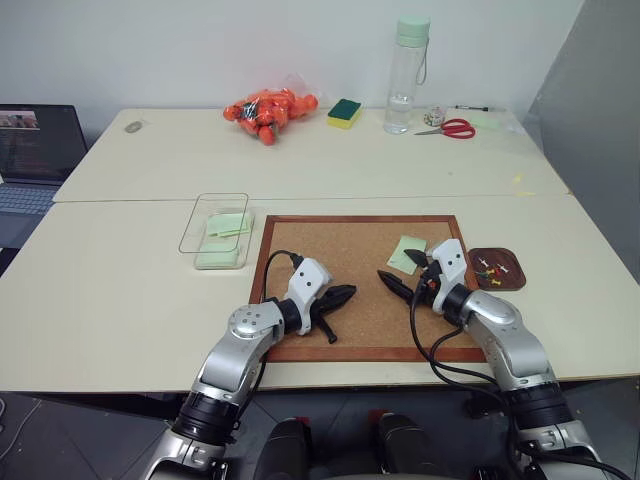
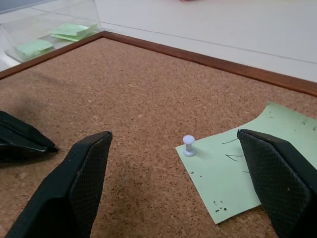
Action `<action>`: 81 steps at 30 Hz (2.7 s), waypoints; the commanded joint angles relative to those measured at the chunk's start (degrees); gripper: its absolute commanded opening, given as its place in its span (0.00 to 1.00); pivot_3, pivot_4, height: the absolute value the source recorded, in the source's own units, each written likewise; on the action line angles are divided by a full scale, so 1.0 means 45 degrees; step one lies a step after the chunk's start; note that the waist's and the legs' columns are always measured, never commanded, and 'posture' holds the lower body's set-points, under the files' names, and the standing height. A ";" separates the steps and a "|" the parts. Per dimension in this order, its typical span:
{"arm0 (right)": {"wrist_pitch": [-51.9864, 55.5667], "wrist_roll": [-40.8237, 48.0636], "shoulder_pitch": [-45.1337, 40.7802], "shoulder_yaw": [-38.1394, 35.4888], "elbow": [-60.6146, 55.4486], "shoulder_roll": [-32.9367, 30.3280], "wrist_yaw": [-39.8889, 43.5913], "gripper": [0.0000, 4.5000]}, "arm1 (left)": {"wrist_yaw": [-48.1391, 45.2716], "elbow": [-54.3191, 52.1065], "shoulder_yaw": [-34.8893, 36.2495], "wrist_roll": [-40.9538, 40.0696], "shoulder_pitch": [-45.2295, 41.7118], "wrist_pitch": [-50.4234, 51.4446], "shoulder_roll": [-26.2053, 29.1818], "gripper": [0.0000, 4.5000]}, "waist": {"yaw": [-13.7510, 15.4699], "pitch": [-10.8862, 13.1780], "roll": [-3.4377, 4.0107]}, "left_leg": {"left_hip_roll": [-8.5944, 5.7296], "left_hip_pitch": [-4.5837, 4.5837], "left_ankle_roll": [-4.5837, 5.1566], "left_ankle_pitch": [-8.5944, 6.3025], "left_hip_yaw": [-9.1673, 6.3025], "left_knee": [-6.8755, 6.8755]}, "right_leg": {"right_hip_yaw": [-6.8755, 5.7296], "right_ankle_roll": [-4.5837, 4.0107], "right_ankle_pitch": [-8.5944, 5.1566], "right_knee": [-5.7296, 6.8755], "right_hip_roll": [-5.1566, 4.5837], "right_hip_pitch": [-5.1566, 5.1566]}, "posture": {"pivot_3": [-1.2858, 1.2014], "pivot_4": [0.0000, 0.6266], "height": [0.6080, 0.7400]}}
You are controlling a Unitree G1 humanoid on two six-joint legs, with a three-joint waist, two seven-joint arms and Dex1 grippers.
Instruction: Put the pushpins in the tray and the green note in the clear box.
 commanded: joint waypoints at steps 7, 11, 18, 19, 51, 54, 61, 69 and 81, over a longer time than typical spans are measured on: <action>-0.0901 -0.0248 -0.0855 -0.0051 0.1136 0.0458 0.0054 0.61 | 0.0164 0.0454 -0.0270 0.0187 0.0326 0.0274 0.0008 0.00 | -0.0008 -0.0002 0.0001 | 0.0001 0.0002 0.0000 0.0000 -0.0002 0.0001 | -0.0003 0.0003 0.0002 0.0002 0.0001 0.0001 | 0.52 0.24 1.00; -0.1044 -0.0344 -0.0913 -0.0063 0.1351 0.0538 0.0122 0.41 | 0.0192 0.0419 -0.0278 0.0179 0.0347 0.0286 0.0002 0.00 | -0.0013 -0.0002 0.0001 | 0.0001 0.0004 0.0000 0.0000 0.0001 0.0001 | 0.0000 0.0003 0.0003 0.0002 0.0002 0.0002 | 0.52 0.24 1.00; -0.1370 -0.0694 -0.0949 0.0146 0.1577 0.0455 0.0192 0.13 | 0.0192 0.0454 -0.0273 0.0161 0.0290 0.0265 0.0001 0.00 | -0.0014 -0.0002 0.0001 | 0.0001 0.0005 0.0000 0.0000 0.0002 0.0001 | 0.0001 0.0003 0.0003 0.0002 0.0001 0.0002 | 0.52 0.24 1.00; -0.1422 -0.0746 -0.0946 0.0175 0.1616 0.0449 0.0205 0.09 | 0.0194 0.0459 -0.0274 0.0158 0.0285 0.0261 -0.0006 0.00 | -0.0015 -0.0002 0.0001 | 0.0000 0.0005 0.0000 0.0000 0.0002 0.0001 | 0.0002 0.0003 0.0003 0.0002 0.0001 0.0002 | 0.52 0.24 1.00; -0.0448 0.0231 -0.0123 -0.0659 -0.1455 0.0426 -0.0107 0.00 | 0.0168 0.0482 -0.0308 0.0152 0.0332 0.0219 -0.0037 0.00 | 0.0007 -0.0002 0.0002 | 0.0003 0.0000 0.0000 0.0000 -0.0003 -0.0001 | -0.0001 0.0002 0.0002 0.0003 0.0001 -0.0003 | 0.52 0.24 1.00; -0.0243 0.0270 -0.0013 -0.0670 -0.1805 0.0283 -0.0024 0.00 | 0.0297 0.0498 -0.0295 0.0356 0.0293 -0.0201 -0.0003 0.00 | 0.0013 -0.0002 0.0002 | 0.0002 0.0000 0.0000 0.0000 -0.0006 -0.0002 | -0.0004 0.0002 0.0002 0.0003 0.0001 -0.0003 | 0.52 0.24 1.00; 0.0877 0.1066 0.0152 -0.0951 -0.2905 -0.0363 0.0527 0.00 | -0.0371 0.0800 0.0537 -0.0025 -0.0389 -0.1355 0.0657 0.18 | 0.0037 0.0005 -0.0008 | 0.0003 -0.0002 0.0000 0.0000 -0.0004 0.0000 | -0.0003 0.0002 0.0002 0.0003 0.0002 -0.0007 | 0.52 0.24 1.00; 0.2541 0.2153 0.0090 -0.1028 -0.4161 -0.1551 0.1398 0.00 | -0.1729 0.1464 0.0800 -0.0231 -0.2145 -0.3104 0.1243 0.53 | -0.0068 0.0050 -0.0048 | 0.0003 -0.0035 -0.0001 0.0000 -0.0021 -0.0016 | -0.0032 -0.0023 -0.0012 0.0002 0.0025 -0.0033 | 0.52 0.24 1.00; 0.5209 0.4157 -0.0662 -0.0780 -0.5245 -0.2292 0.2315 0.00 | -0.3639 0.5272 -0.0576 0.1917 -0.4322 -1.0362 0.1825 0.62 | -0.0049 0.0060 -0.0066 | -0.0002 -0.0042 0.0000 -0.0001 -0.0019 -0.0019 | -0.0032 -0.0023 -0.0013 -0.0008 0.0023 -0.0034 | 0.52 0.24 1.00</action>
